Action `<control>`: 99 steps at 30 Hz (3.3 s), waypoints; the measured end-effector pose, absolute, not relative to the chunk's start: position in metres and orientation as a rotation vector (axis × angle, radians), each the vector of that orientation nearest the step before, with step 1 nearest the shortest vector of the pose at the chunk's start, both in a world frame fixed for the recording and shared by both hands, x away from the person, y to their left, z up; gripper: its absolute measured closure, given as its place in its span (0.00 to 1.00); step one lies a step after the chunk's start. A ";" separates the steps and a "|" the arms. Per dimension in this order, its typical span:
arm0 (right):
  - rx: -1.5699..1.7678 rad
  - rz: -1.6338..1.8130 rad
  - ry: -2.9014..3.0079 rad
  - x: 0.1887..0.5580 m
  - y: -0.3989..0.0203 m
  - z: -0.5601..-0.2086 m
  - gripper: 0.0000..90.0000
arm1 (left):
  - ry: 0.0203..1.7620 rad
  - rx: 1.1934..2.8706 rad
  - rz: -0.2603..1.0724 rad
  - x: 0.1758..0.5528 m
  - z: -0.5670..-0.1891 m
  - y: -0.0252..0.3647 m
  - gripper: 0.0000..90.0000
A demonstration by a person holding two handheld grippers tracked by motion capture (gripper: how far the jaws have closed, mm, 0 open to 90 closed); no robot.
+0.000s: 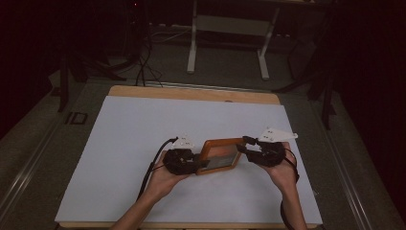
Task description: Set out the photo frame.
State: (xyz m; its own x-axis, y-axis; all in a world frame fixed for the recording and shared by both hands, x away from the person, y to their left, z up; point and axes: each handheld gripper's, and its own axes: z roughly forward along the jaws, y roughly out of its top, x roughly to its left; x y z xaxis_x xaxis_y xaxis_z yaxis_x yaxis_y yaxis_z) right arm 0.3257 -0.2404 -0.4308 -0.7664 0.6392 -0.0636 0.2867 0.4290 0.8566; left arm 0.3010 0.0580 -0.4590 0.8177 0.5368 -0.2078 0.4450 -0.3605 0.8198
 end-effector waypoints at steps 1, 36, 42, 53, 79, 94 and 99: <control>0.769 1.287 2.320 0.325 -0.238 -0.430 0.62 | 0.715 2.012 0.123 0.301 -0.457 0.060 0.77; 0.315 1.443 2.600 0.316 -0.204 -0.434 0.68 | 0.443 2.034 0.103 0.299 -0.434 0.086 0.70; 0.270 1.414 2.599 0.313 -0.208 -0.433 0.75 | 0.555 1.937 0.090 0.309 -0.439 0.098 0.50; 0.279 1.416 2.601 0.312 -0.221 -0.435 0.76 | 0.616 1.891 0.060 0.319 -0.450 0.109 0.41; 0.333 1.422 2.591 0.316 -0.235 -0.438 0.76 | 0.602 1.977 0.022 0.322 -0.485 0.074 0.46; 0.344 1.429 2.586 0.317 -0.238 -0.440 0.76 | 0.603 1.974 0.055 0.317 -0.495 0.055 0.60; 0.348 1.424 2.582 0.316 -0.239 -0.440 0.75 | 0.584 1.982 0.022 0.317 -0.494 0.059 0.66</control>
